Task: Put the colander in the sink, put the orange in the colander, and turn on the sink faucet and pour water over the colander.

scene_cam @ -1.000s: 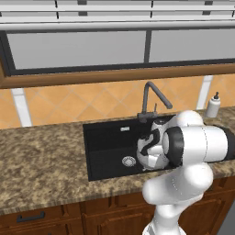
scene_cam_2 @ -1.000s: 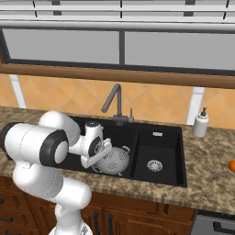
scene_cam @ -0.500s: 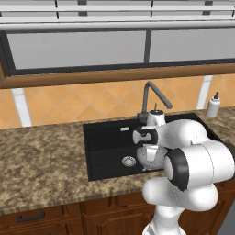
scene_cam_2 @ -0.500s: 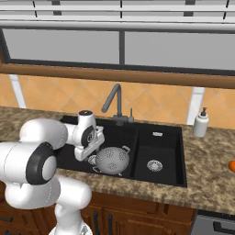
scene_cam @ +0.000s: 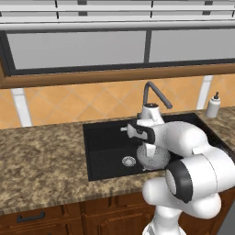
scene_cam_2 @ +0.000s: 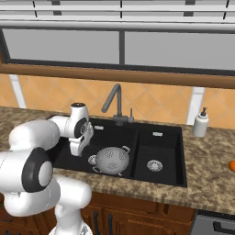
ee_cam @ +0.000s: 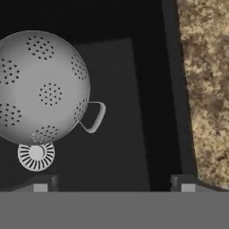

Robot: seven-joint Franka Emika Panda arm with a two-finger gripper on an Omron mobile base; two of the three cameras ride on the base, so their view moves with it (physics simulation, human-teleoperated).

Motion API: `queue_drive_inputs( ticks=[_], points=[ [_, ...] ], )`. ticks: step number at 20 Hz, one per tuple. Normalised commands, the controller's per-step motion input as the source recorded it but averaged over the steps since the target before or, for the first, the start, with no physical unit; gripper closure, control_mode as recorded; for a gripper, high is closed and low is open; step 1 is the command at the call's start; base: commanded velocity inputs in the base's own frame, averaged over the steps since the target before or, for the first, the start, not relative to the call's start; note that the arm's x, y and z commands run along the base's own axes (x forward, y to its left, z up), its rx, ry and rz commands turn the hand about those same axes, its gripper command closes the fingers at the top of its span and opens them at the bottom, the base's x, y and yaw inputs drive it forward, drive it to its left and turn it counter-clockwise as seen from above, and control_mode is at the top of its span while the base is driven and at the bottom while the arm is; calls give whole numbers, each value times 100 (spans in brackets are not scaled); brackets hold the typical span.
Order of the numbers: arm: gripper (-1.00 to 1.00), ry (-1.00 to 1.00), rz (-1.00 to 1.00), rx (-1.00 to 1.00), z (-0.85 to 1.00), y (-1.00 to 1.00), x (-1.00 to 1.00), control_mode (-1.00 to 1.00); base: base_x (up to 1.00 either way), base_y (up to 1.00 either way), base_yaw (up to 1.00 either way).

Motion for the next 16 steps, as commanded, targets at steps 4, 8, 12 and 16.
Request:
queue_drive_inputs(
  ticks=[4,8,12,16],
  points=[
    [-100,2,38,0,32,6,-40,-100,0,0,0],
    [-100,0,36,0,19,-28,-57,-100,0,0,0],
    [-100,0,32,0,0,-63,-78,-100,0,0,0],
    [-100,0,30,0,18,-56,-70,-100,0,0,0]
  ],
)
